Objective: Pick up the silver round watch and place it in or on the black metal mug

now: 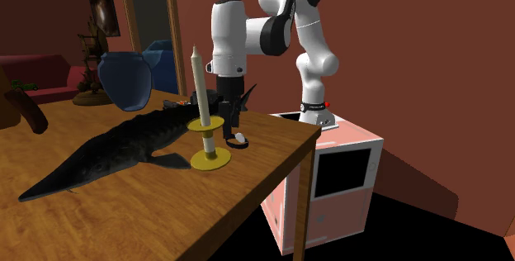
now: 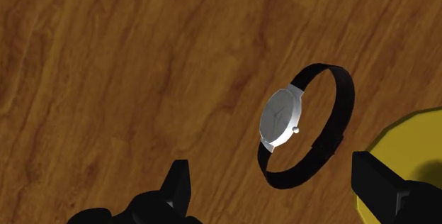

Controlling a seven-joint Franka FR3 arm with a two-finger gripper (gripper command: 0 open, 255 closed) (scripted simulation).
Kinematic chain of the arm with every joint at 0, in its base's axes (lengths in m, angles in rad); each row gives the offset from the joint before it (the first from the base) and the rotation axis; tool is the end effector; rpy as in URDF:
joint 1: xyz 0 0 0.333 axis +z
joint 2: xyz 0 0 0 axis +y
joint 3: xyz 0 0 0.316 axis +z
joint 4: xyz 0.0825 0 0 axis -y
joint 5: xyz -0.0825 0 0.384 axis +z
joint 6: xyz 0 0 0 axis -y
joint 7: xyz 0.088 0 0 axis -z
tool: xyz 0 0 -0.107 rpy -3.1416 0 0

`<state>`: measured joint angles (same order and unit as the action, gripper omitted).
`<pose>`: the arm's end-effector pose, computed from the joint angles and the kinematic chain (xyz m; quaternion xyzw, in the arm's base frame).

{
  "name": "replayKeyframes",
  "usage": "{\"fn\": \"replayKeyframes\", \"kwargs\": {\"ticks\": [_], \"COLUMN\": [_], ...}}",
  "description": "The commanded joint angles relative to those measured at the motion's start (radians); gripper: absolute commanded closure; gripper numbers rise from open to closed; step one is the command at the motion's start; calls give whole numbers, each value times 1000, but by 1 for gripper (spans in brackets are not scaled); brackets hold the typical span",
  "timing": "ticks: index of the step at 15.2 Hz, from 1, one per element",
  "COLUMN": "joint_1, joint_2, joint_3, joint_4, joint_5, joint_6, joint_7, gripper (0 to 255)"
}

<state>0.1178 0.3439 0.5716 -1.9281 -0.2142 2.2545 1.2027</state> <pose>0.4916 0.3741 0.3404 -0.9786 0.2043 -0.0076 0.0227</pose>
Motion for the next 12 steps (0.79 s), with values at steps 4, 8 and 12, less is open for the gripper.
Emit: {"fn": "replayKeyframes", "kwargs": {"ticks": [4,8,12], "joint_1": [0,0,0], "joint_2": [1,1,1], "joint_3": [0,0,0], "joint_4": [0,0,0], "joint_5": [0,0,0], "joint_6": [1,1,1], "joint_7": [0,0,0], "gripper": [255,255,255]}}
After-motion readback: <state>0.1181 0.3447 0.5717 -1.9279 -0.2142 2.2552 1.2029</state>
